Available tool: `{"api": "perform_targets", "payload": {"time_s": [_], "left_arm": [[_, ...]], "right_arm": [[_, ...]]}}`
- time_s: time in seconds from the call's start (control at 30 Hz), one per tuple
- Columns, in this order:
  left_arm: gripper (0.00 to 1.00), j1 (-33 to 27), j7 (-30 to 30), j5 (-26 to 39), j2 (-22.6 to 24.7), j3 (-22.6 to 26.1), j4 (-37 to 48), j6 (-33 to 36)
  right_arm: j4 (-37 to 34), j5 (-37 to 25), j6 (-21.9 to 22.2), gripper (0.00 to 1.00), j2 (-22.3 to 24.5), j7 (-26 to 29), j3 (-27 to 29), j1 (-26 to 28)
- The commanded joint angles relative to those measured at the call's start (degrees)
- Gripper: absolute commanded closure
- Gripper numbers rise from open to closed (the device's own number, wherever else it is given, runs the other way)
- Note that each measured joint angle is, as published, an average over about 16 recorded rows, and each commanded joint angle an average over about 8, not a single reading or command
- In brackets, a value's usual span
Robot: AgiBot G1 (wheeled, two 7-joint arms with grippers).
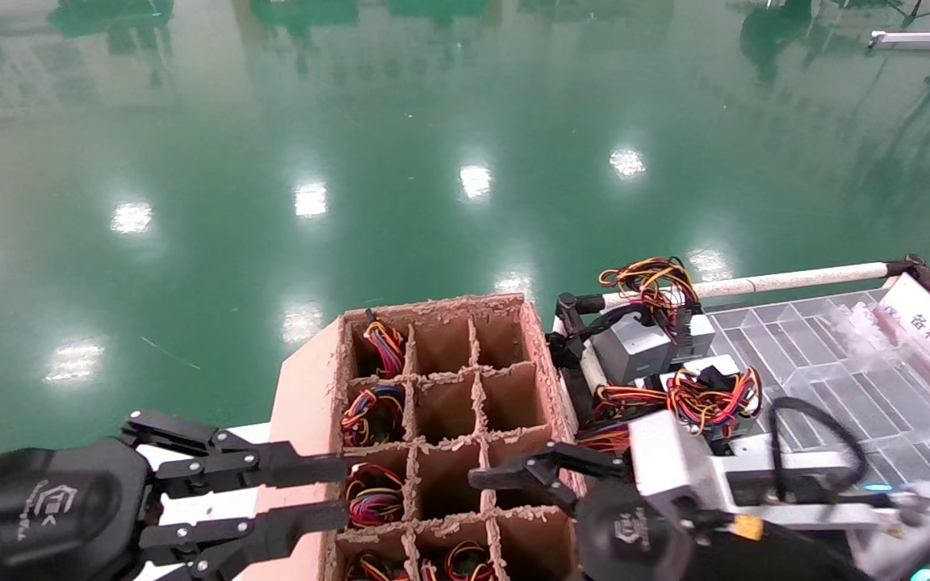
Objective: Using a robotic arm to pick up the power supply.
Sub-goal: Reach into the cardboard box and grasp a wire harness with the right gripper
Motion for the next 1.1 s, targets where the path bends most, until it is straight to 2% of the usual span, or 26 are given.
{"api": "perform_targets", "payload": {"time_s": [0.03,0.23,0.27,0.33,0.5,0.57,0.63,1.1], "left_arm": [[0.0,0.0,0.0,0.0,0.0,0.0,0.0,0.0],[0.0,0.0,0.0,0.0,0.0,0.0,0.0,0.0],[0.0,0.0,0.0,0.0,0.0,0.0,0.0,0.0],[0.0,0.0,0.0,0.0,0.0,0.0,0.0,0.0],[0.0,0.0,0.0,0.0,0.0,0.01,0.0,0.0],[0.0,0.0,0.0,0.0,0.0,0.01,0.0,0.0],[0.0,0.0,0.0,0.0,0.0,0.01,0.0,0.0],[0.0,0.0,0.01,-0.01,0.0,0.01,0.0,0.0]], "right_arm": [[-2.33,-1.01,-0.23,0.0,-1.49,-1.36,-1.19,0.84],[-8.46,-3.69,-0.47,0.0,-5.83,-4.19,-5.37,4.21],[-9.5,-4.08,-0.49,0.06,-6.53,-4.67,-6.03,4.79],[-11.72,-4.89,-0.49,0.26,-7.96,-5.76,-7.38,5.97],[-17.57,-6.57,-0.53,0.88,-11.67,-8.76,-10.43,8.72],[-19.88,-7.16,-0.55,0.97,-13.19,-9.98,-11.57,9.83],[-22.07,-7.57,-0.59,1.0,-14.58,-11.15,-12.57,10.9],[-34.09,-10.01,-0.76,1.0,-21.23,-15.94,-18.52,17.3]]}}
